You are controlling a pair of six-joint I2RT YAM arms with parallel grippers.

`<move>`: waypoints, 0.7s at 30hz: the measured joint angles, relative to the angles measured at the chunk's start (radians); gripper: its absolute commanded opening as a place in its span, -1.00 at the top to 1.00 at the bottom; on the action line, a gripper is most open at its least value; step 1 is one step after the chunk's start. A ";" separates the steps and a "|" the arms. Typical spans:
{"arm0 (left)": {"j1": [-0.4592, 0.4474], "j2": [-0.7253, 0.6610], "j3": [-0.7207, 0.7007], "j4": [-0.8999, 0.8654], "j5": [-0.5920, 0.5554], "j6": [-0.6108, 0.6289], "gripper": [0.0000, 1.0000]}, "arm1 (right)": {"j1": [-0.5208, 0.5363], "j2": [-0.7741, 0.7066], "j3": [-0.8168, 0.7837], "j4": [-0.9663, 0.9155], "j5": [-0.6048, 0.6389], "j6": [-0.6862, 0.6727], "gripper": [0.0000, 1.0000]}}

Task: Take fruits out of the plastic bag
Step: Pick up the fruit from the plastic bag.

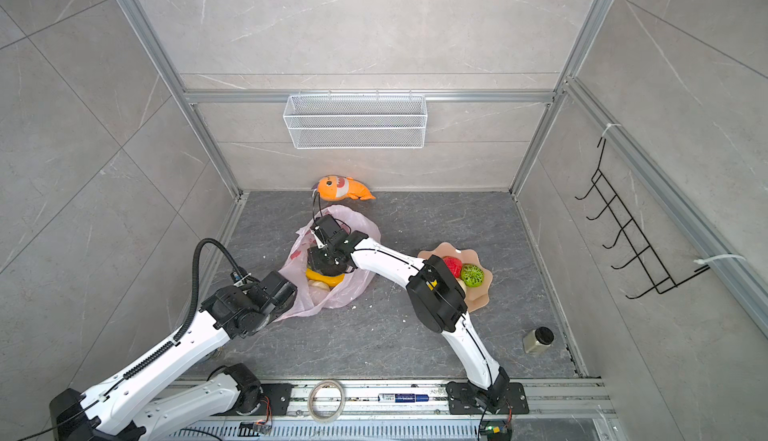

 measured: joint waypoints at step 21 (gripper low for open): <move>0.000 -0.037 0.032 -0.058 -0.097 -0.029 1.00 | 0.040 0.170 0.246 -0.144 0.148 -0.085 -0.72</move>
